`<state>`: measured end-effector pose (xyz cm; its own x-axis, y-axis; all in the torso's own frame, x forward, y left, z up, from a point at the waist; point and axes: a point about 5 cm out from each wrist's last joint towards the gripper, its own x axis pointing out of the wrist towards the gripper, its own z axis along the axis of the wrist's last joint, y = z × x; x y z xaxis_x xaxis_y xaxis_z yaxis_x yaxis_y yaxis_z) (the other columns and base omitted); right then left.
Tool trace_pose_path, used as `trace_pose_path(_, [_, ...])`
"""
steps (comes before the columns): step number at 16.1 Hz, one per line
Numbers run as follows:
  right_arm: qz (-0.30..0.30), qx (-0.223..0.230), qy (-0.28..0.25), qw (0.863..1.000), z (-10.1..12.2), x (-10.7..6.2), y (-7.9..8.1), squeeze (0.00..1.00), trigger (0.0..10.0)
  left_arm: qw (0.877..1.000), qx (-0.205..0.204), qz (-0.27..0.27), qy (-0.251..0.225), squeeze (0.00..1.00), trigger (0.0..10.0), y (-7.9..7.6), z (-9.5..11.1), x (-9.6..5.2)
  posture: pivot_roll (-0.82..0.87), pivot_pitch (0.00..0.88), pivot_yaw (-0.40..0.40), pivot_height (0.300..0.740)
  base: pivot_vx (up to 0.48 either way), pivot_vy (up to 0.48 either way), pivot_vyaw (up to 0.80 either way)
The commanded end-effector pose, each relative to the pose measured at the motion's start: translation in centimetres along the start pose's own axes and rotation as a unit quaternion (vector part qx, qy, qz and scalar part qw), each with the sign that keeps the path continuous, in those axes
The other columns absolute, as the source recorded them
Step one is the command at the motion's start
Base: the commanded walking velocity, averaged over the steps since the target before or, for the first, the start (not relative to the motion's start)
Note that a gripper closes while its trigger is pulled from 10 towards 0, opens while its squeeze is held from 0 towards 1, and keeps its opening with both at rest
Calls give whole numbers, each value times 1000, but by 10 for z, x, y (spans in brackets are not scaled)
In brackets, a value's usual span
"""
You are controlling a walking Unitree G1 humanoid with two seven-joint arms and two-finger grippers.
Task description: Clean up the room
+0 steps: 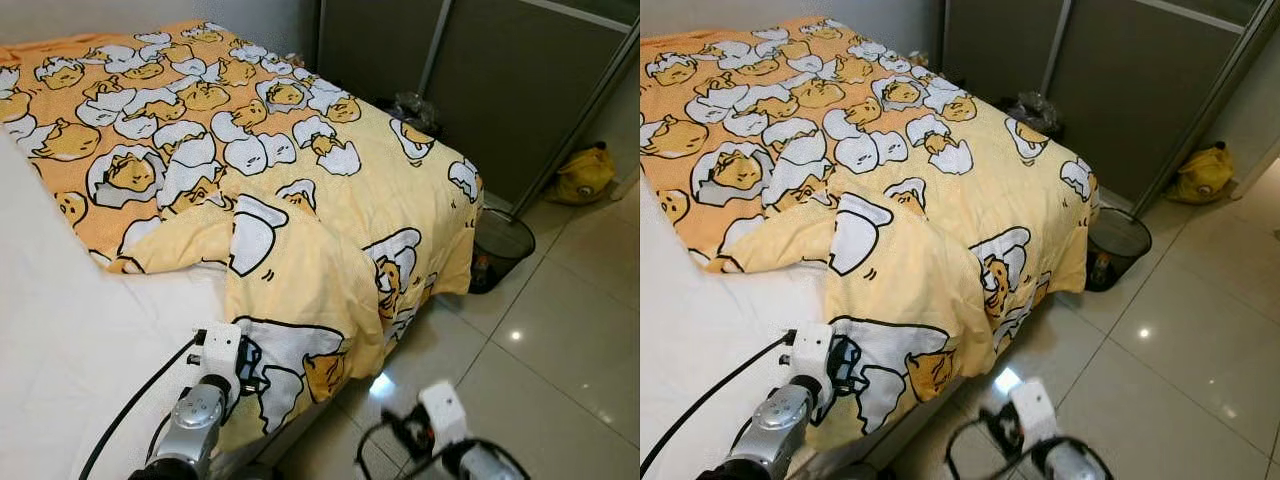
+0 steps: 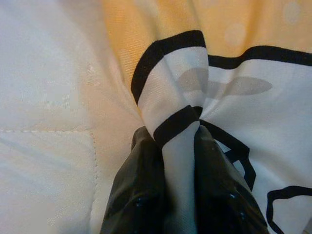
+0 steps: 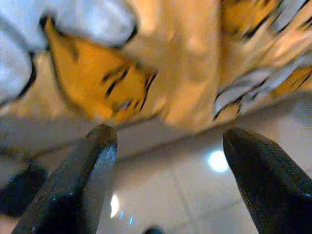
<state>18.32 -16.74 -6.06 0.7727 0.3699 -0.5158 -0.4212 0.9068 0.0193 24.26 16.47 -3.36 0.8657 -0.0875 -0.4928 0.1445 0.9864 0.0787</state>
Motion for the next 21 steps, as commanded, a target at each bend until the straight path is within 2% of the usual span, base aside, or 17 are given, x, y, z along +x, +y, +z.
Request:
trace_pose_path(1, [-26,-5,-37,999,16,2,-16,0,10000,999,6,-37,-10,0,10000,-17,5,2,13,0,-45,740,0,0,0])
trace_pose_path(3, [-26,3,-63,998,30,6,-25,0,10000,999,7,-41,-14,0,10000,-18,5,2,5,0,-43,740,0,0,0])
trace_pose_path(8, [60,12,-14,998,20,7,-16,0,10000,998,4,-58,-25,0,10000,-27,7,2,3,0,-41,740,0,0,0])
trace_pose_path(12, [87,17,-18,996,19,5,-14,0,10000,998,-7,-63,-30,0,10000,-28,6,0,8,0,-47,740,-145,0,0])
trace_pose_path(17, [109,20,-6,994,14,9,3,0,10000,997,-1,-67,-23,0,10000,-31,1,-2,9,0,-50,740,-370,0,0])
trace_pose_path(19, [111,23,3,994,10,7,3,0,10000,996,16,-81,-22,0,10000,-38,-1,-4,6,0,-49,740,-240,0,0])
trace_pose_path(21, [113,24,8,993,9,7,3,0,10000,994,50,-98,-19,0,10000,-44,-2,-4,5,0,-50,740,0,0,0])
